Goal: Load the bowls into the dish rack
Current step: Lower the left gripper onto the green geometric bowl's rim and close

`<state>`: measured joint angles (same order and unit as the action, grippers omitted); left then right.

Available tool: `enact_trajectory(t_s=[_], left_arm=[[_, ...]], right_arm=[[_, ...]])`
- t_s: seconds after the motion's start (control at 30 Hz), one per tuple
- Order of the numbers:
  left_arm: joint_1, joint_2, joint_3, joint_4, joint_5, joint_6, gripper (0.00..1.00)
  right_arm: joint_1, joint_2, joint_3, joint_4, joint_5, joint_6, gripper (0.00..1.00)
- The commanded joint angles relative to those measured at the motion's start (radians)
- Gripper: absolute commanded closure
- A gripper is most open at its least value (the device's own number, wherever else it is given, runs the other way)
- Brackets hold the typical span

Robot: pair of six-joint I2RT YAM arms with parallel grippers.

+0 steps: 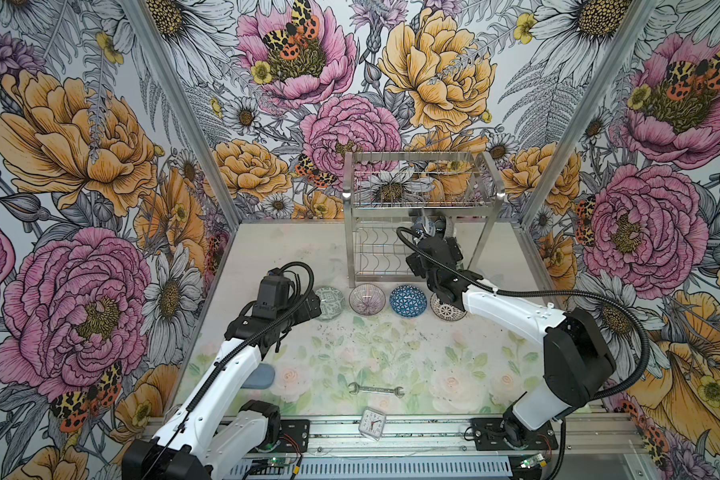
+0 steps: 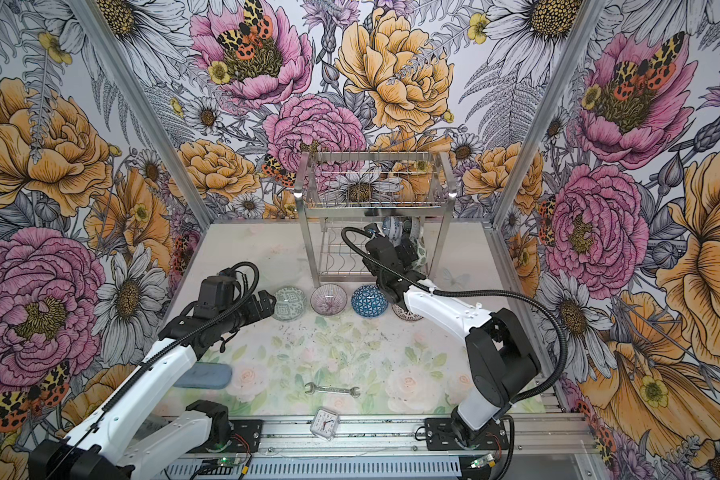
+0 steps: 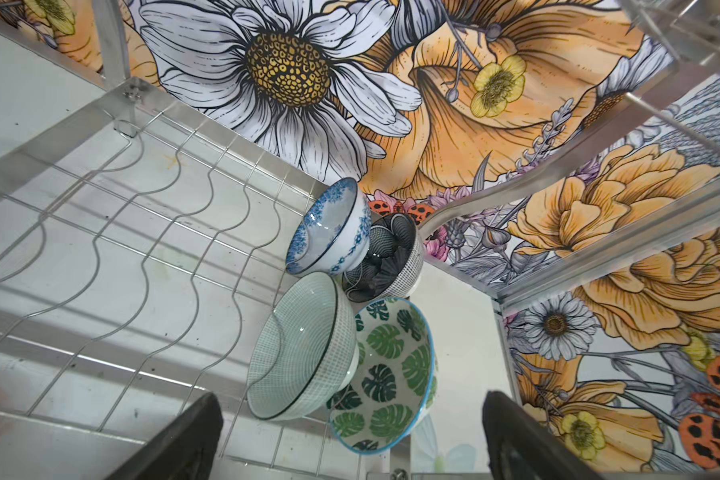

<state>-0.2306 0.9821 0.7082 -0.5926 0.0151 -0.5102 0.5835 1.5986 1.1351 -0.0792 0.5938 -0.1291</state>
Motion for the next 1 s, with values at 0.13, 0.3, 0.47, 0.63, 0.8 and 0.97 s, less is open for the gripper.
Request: enact_trajectory(t_s=[0.13,0.3,0.47,0.63,0.8,0.97], left_arm=[[-0.003,0.073,-0.077,0.173,-0.022,-0.054,0.01],[-0.009,0.152,-0.092,0.230,-0.017,-0.040,0.04],[-0.039,0.209,-0.085,0.254,-0.052,-0.019,0.12],[-0.039,0.247,-0.091,0.281,-0.046,-0.011,0.24],[-0.038,0.271,-0.102,0.316,-0.038,-0.010,0.31],[-0.035,0.311,-0.108,0.362,-0.019,-0.006,0.40]], right_arm=[[0.006,-0.064,-0.029,-0.037,-0.061,0.073,0.00],[0.000,-0.070,-0.030,-0.036,-0.084,0.086,0.00],[-0.009,-0.035,0.011,-0.037,-0.107,0.089,0.00],[-0.013,-0.018,0.025,-0.037,-0.121,0.100,0.00],[-0.017,-0.017,0.023,-0.041,-0.132,0.109,0.00],[-0.019,-0.025,0.021,-0.048,-0.129,0.111,0.00]])
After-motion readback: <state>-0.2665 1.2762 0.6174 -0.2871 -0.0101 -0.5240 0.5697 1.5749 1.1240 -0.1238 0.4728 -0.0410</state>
